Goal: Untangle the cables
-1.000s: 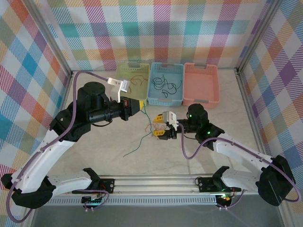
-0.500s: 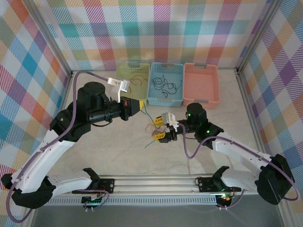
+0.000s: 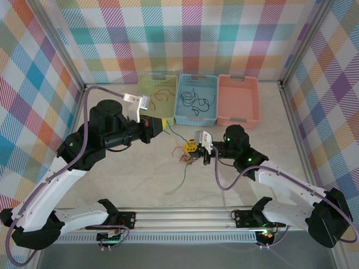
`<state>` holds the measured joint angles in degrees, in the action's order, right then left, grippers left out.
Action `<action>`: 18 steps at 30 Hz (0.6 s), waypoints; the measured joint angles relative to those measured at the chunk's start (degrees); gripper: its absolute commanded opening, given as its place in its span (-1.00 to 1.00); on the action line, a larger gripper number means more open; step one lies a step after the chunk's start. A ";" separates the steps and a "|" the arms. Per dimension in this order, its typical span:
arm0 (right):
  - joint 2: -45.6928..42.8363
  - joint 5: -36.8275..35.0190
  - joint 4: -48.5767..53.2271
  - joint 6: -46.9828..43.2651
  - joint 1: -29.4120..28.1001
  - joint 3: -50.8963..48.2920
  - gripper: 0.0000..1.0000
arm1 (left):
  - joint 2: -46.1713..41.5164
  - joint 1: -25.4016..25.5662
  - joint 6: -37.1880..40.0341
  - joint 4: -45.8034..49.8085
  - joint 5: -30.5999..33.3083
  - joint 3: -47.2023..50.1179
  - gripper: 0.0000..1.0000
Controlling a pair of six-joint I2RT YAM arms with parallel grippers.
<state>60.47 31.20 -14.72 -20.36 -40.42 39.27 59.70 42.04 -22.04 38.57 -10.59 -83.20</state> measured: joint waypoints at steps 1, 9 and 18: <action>-0.42 -1.57 -0.15 0.39 0.22 -0.02 -1.00 | -0.72 -0.04 -0.04 -0.13 0.87 0.68 -1.00; -0.66 -6.64 -1.18 3.41 0.74 0.04 -1.00 | -11.76 -0.07 -7.67 -10.19 10.64 16.74 -1.00; 2.32 -5.99 -3.32 8.17 0.33 -2.10 -1.00 | -9.73 -0.04 -13.09 -17.51 12.68 19.71 -0.83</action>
<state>62.78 25.21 -18.04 -12.19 -40.10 37.17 49.98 42.00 -35.14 21.06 2.09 -63.48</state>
